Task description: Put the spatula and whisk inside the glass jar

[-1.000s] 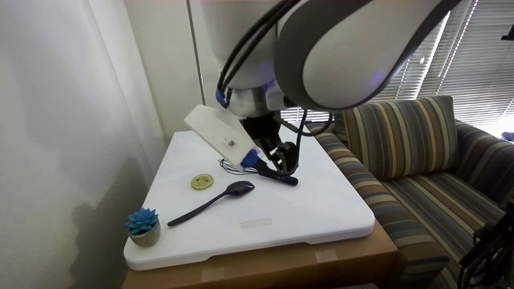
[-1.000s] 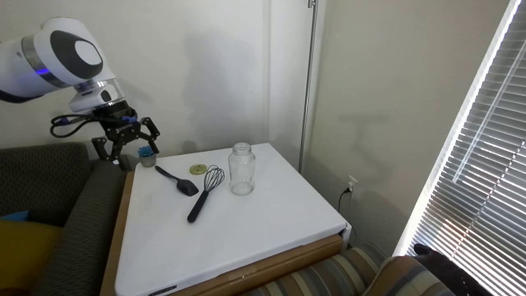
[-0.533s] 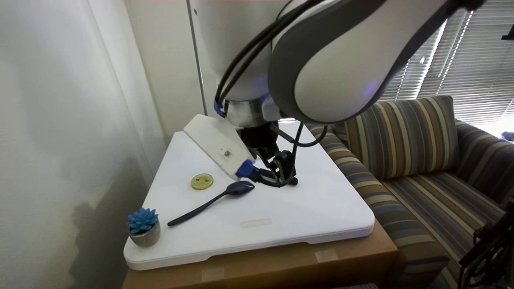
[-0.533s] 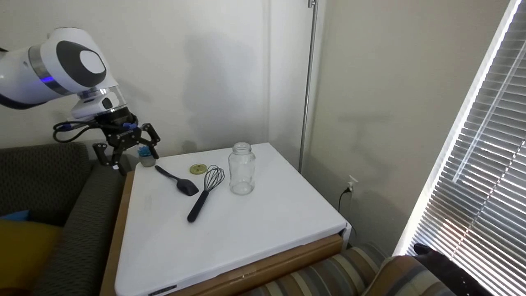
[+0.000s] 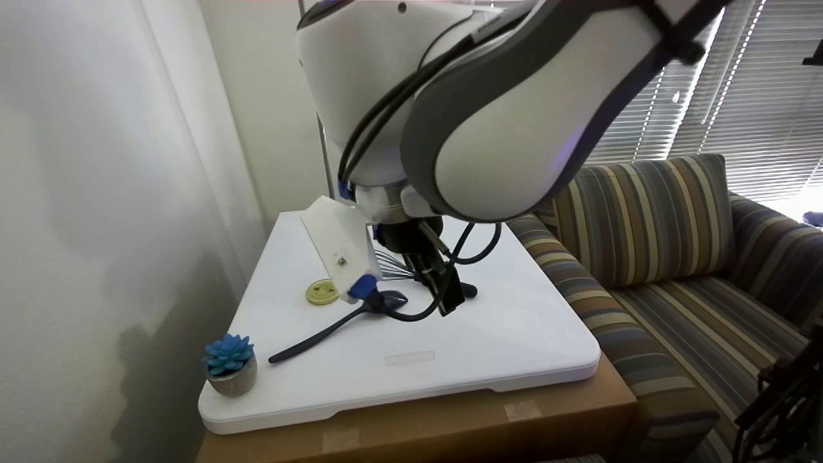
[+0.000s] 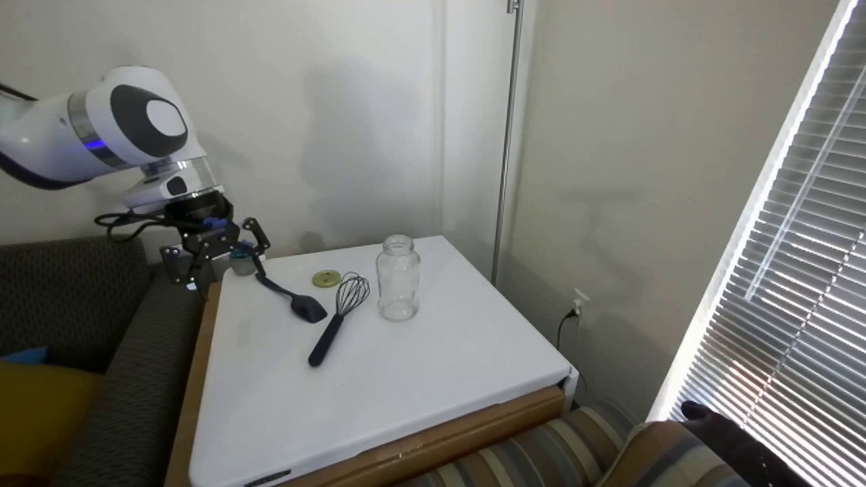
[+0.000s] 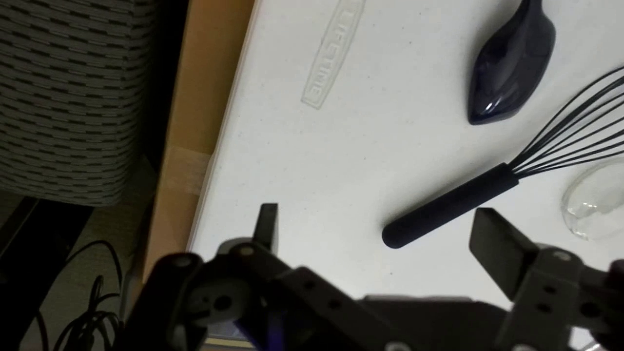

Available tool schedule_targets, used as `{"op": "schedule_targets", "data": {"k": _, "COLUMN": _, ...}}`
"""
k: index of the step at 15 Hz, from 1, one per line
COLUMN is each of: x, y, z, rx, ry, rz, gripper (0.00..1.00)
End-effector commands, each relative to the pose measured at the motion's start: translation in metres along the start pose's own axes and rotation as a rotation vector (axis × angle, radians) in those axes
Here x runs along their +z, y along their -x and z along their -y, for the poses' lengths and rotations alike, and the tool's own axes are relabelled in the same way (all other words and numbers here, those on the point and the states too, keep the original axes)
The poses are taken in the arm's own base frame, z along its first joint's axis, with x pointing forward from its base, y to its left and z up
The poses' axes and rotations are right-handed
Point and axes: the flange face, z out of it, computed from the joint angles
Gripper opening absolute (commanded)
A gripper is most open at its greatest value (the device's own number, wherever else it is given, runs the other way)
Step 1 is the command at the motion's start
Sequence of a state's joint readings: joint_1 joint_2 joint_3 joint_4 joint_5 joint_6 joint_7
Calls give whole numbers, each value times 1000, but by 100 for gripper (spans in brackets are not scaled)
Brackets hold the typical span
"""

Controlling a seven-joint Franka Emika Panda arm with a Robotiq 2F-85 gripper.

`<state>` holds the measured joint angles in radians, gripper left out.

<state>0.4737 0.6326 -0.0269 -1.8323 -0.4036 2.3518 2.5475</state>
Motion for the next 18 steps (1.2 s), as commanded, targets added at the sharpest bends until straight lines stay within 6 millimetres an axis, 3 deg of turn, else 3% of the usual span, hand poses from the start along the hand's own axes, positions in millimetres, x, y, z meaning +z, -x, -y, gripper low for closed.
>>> {"op": "schedule_targets", "data": {"k": 1, "x": 18, "y": 6, "z": 12, "rx": 29, "ry": 22, "rz": 35, "gripper": 100}}
{"op": "schedule_targets", "data": {"k": 7, "x": 31, "y": 13, "z": 31, "rx": 7, "ry": -68, "rz": 219, "gripper": 100}}
{"op": "schedule_targets", "data": {"k": 18, "x": 62, "y": -9, "z": 81, "rx": -118, "ry": -137, "rz": 229, "gripper": 100}}
